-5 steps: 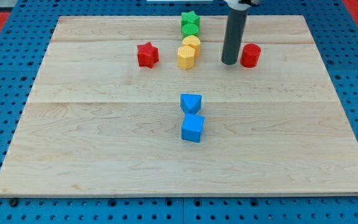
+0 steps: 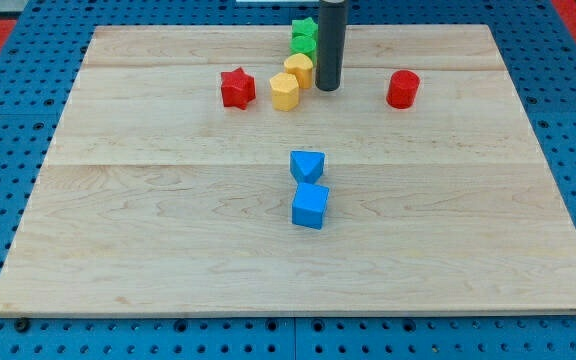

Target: Push the yellow heart towards the top left

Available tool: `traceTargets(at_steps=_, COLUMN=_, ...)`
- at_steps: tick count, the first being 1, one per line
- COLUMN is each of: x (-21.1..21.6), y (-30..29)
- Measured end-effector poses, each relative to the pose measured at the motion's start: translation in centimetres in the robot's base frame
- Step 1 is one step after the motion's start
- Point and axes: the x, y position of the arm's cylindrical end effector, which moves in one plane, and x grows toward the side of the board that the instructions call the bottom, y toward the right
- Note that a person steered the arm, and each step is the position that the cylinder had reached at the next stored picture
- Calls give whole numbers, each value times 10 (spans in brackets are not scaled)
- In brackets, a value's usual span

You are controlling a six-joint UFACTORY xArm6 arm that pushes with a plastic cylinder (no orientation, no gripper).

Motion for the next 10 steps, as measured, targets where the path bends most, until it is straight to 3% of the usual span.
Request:
traceTargets(at_steps=2, x=-17, y=-46)
traceTargets(at_steps=4, x=-33, y=-50)
traceTargets(at_steps=6, x=-45, y=-113)
traceTargets(at_steps=8, x=-76, y=-111)
traceTargets(at_steps=10, x=-76, y=-200)
